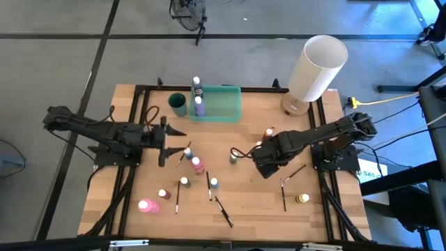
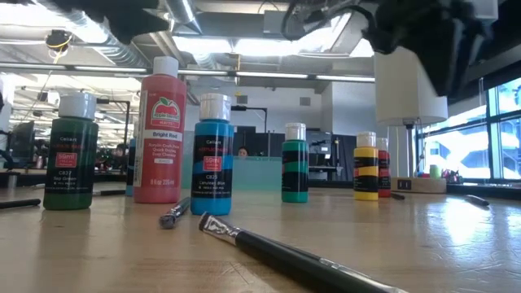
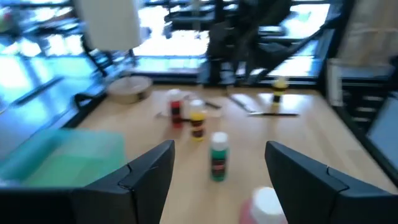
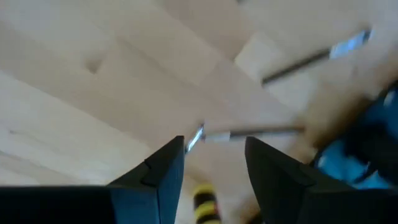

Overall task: Pick & Place Paint Supplies
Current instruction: Put the silver paintbrush into the green cup

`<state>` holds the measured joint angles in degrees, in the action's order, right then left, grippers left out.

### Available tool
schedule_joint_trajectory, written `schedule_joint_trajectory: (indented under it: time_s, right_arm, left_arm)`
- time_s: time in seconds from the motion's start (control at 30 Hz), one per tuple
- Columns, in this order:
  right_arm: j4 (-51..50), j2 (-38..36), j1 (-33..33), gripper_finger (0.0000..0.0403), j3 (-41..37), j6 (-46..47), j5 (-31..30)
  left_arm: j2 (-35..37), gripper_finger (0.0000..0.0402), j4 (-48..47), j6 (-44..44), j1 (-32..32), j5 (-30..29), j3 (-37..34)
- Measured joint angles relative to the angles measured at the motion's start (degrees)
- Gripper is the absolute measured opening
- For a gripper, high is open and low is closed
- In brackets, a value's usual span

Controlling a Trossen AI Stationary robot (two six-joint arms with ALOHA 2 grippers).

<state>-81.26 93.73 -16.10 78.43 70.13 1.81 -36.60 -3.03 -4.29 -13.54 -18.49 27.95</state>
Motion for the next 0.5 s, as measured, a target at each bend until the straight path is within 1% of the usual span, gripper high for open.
schedule_joint_trajectory:
  time_s: [0.1,0.2,0.27,0.37,0.5]
  right_arm:
    - [0.9,0.3,-1.0,0.0170,0.0,4.2,1.4]
    - [-0.8,0.4,-1.6,0.0169,0.0,8.2,1.4]
    - [-1.8,0.4,-1.6,0.0169,0.0,9.3,1.4]
    - [-3.4,0.4,-1.5,0.0169,0.0,10.0,1.2]
    - [-3.4,0.3,-1.2,0.0169,-2.8,8.7,0.0]
  left_arm:
    - [0.8,0.0246,4.0,4.1,0.0,6.5,-4.1]
    - [0.8,0.0248,6.0,7.9,0.0,16.2,-7.5]
    - [0.8,0.0248,8.0,9.7,0.0,21.1,-8.4]
    - [0.9,0.0248,10.5,10.8,0.0,24.0,-8.7]
    - [0.9,0.0246,9.3,11.1,0.0,24.0,-8.7]
